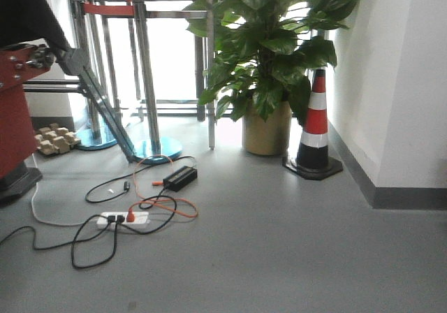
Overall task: Stack silver trays without gaps
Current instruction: 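Turn the base past the plant toward the other steel shelf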
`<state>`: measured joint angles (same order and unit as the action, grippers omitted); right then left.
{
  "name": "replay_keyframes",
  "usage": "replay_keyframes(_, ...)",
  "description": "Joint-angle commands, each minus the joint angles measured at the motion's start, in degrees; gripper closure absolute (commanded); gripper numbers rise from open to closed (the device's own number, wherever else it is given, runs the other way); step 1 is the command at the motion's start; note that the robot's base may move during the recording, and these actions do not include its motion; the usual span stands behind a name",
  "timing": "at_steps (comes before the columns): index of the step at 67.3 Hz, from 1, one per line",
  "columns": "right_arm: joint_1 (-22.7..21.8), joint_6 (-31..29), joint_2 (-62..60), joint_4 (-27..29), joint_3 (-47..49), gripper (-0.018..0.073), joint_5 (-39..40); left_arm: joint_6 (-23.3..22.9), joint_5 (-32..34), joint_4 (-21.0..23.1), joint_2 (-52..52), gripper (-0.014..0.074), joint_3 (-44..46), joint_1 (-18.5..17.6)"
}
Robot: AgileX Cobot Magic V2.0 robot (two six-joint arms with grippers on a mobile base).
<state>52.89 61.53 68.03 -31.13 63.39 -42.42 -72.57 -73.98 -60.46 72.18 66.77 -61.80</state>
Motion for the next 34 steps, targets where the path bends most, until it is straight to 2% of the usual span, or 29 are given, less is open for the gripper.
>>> replay_keyframes(1, 1.6, -0.6, 0.0, 2.3, 1.0, 0.0575, 16.3, -0.1, 12.1, -0.2, 0.7, 0.0612, 0.2, -1.2)
replay_keyframes(34, 1.6, -0.6, 0.0, 2.3, 1.0, 0.0575, 16.7, -0.1, 12.1, -0.4, 0.7, 0.0612, 0.2, -1.2)
